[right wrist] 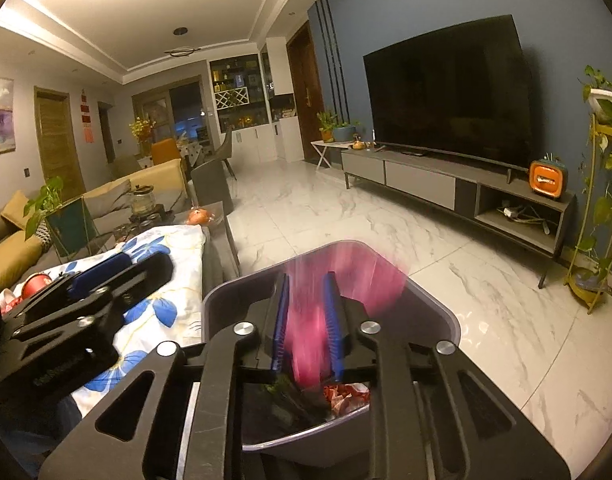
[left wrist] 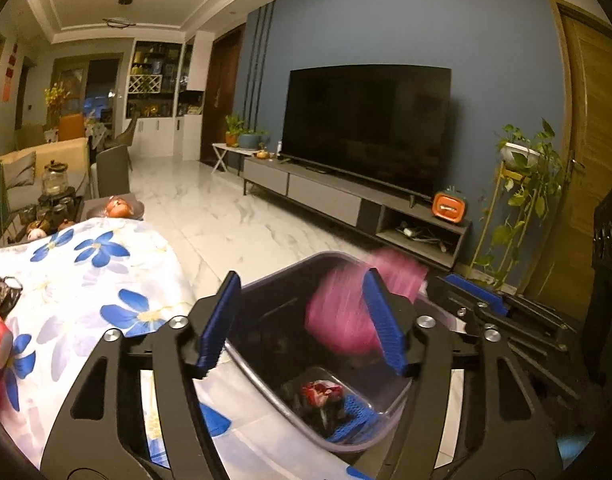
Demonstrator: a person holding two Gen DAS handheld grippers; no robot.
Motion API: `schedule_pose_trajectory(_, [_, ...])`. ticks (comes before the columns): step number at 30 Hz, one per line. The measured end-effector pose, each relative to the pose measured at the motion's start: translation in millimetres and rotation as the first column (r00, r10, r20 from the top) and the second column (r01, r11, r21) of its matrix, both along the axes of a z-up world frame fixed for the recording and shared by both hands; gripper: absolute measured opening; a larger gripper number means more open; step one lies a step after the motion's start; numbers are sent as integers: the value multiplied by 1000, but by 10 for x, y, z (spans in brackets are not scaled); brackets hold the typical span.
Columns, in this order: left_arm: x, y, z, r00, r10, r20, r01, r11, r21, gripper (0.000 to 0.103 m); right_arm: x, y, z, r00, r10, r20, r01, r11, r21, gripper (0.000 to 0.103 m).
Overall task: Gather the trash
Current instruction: 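Move both grippers back toward the red cups and bags on the table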
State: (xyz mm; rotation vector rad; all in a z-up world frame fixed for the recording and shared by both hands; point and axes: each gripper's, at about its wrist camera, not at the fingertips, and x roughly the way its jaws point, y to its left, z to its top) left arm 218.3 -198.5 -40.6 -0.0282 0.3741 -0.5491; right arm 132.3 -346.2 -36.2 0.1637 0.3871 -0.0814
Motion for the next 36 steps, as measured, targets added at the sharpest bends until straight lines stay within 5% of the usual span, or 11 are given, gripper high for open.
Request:
schedule_pose_trajectory(4, [-9, 148, 4, 999, 50, -3, -50, 999, -13, 74, -69, 31, 37, 1000, -17, 12, 18, 1000, -8, 28])
schedule_pose_trajectory(12, [-249, 501, -7, 985, 172, 17, -172, 985, 8, 88, -245, 196, 122, 997, -33, 74, 37, 998, -49, 70])
schedule_pose_trajectory(19, [-579, 1044, -61, 948, 317, 17, -317, 948, 16, 92, -305, 413, 133, 994, 6, 105, 0, 998, -60, 82])
schedule_pose_trajectory(23, [-762, 1452, -110, 908, 420, 8, -420, 907, 20, 93, -335, 627, 142, 991, 69, 112, -64, 997, -48, 87])
schedule_pose_trajectory(27, [-915, 1908, -159, 841, 541, 4, -541, 840, 39, 93, -324, 934, 123, 984, 142, 107, -136, 989, -58, 87])
schedule_pose_trajectory(36, [-1181, 2590, -200, 745, 668, -6, -667, 744, 31, 93, -260, 1674, 74, 951, 299, 75, -295, 954, -55, 87])
